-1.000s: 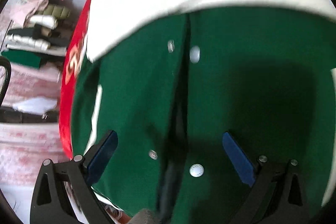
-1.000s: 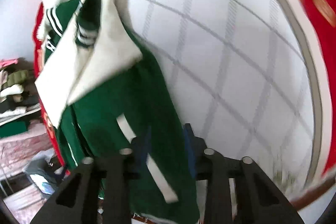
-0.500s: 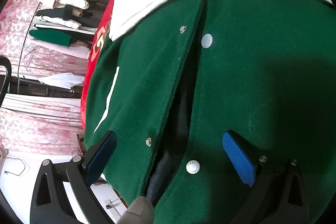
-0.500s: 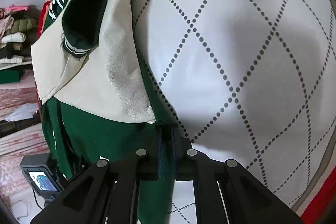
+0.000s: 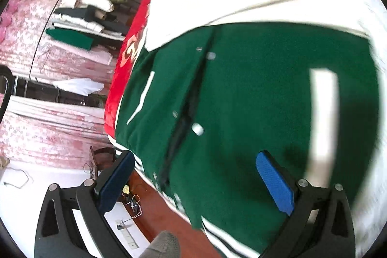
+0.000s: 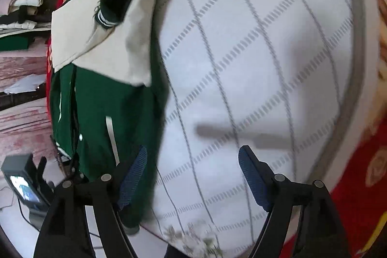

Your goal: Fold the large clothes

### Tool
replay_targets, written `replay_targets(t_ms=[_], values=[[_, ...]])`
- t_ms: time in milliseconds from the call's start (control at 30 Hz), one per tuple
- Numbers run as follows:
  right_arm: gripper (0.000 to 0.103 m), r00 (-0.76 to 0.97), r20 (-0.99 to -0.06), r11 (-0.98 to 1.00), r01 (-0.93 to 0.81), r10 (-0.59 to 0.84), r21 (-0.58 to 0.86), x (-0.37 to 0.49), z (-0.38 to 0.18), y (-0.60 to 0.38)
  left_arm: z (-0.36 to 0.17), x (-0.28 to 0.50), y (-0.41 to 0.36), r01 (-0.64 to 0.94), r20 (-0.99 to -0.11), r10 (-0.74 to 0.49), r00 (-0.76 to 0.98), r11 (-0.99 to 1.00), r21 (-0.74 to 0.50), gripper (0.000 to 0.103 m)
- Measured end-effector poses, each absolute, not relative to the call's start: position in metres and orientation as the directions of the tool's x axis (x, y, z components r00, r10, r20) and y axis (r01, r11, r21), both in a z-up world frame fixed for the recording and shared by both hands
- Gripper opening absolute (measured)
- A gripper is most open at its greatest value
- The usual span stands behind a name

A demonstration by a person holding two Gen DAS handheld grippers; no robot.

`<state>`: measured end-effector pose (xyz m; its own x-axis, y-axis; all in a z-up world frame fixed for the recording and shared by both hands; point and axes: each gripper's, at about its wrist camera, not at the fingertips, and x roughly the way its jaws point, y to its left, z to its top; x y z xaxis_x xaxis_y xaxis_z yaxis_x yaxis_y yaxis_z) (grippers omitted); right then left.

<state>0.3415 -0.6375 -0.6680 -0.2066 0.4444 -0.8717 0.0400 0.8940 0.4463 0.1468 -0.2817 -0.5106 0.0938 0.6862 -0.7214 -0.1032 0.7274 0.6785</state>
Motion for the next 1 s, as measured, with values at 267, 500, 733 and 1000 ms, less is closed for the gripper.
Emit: replay_targets(t_ms=[267, 500, 733, 1000], values=[[0.086, -0.211, -0.875, 0.896, 0.182, 0.437, 0.404, 0.317, -0.673, -0.715, -0.555, 0.107, -0.377, 0.089, -0.781, 0.623, 0.041, 0.776, 0.624, 0.103], [0.086, -0.217, -0.883, 0.903, 0.211, 0.417, 0.374, 0.319, -0.680, -0.747, -0.597, 0.117, -0.379, 0.106, -0.746, 0.666, 0.022, 0.740, 0.664, 0.103], [0.086, -0.213, -0.856, 0.873, 0.252, 0.472, 0.418, 0.325, -0.687, -0.744, -0.600, 0.145, -0.319, 0.056, -0.652, 0.758, 0.014, 0.650, 0.758, 0.103], [0.086, -0.109, -0.743, 0.742, 0.241, 0.661, 0.625, 0.367, -0.699, -0.700, -0.583, 0.157, -0.287, -0.022, -0.651, 0.759, 0.008, 0.651, 0.759, 0.103]])
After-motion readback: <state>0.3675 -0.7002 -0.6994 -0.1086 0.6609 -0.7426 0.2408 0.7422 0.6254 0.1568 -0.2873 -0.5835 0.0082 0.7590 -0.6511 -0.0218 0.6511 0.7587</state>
